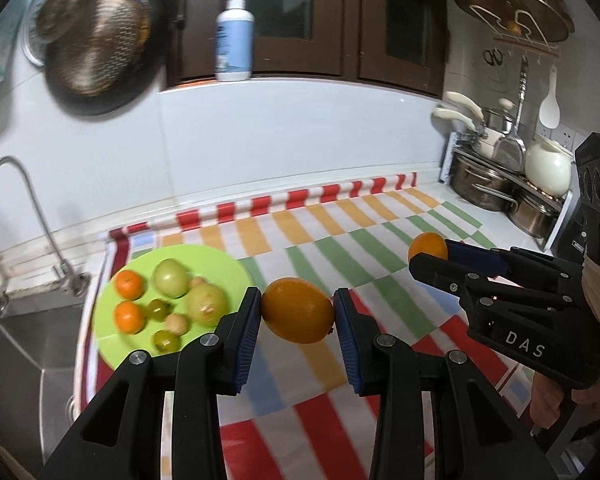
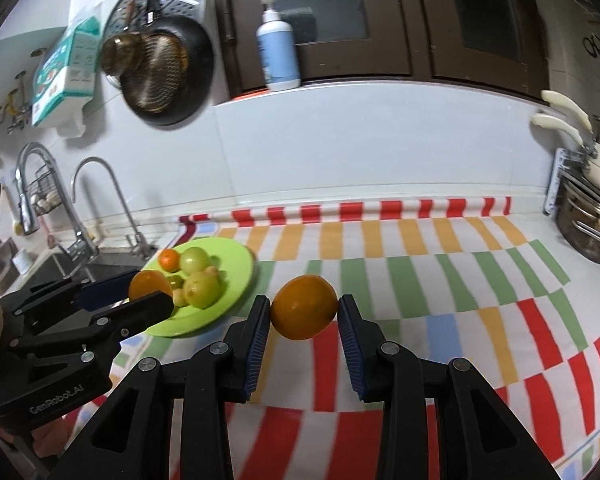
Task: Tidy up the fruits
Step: 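Carry both held mandarin oranges up and over the green plate, then lower both oranges onto the green plate and open both grippers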
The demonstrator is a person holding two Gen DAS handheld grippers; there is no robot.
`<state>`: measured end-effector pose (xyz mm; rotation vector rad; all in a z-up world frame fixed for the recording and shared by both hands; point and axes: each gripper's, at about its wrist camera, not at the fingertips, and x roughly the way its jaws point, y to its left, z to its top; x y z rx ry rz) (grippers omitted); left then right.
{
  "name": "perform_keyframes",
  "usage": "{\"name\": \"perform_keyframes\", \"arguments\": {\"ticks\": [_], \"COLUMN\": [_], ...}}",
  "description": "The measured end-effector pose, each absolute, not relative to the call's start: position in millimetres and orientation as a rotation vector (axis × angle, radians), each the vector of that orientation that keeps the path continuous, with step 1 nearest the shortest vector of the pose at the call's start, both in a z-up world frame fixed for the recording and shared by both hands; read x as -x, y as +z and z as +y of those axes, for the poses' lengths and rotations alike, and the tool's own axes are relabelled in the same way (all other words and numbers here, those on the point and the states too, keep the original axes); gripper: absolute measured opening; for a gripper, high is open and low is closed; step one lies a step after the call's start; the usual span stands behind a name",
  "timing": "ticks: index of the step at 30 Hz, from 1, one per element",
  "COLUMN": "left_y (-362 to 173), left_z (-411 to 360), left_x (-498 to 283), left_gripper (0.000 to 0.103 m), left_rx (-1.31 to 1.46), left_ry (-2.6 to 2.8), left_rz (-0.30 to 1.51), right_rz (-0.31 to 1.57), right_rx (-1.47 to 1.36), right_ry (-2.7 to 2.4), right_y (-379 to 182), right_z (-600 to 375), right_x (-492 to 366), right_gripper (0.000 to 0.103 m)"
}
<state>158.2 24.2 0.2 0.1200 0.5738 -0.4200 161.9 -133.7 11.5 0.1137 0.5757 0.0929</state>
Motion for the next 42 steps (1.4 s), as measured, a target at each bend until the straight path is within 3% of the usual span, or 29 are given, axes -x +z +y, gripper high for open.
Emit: {"name": "perform_keyframes", "arguments": {"ticks": [24,42], "left_y": [-13.4,-47.5], "left_z": [142.0,153.0], "left_x": [-181.0,-242.4], "left_gripper": [0.037,0.037], "left_rx": [-0.092,-0.129], "left_ry": [-0.296,-0.312], "left_rz": [0.608,0.693], "right_rz": [0.603,0.662], "right_rx": [-0.066,-0.048], "right_ry": [0.222,0.278], "right_y": [6.6,-17.8], "right_z": [-14.7,18.1], "right_x": [-203.2,-275.2], "right_gripper": [0.036,0.036]}}
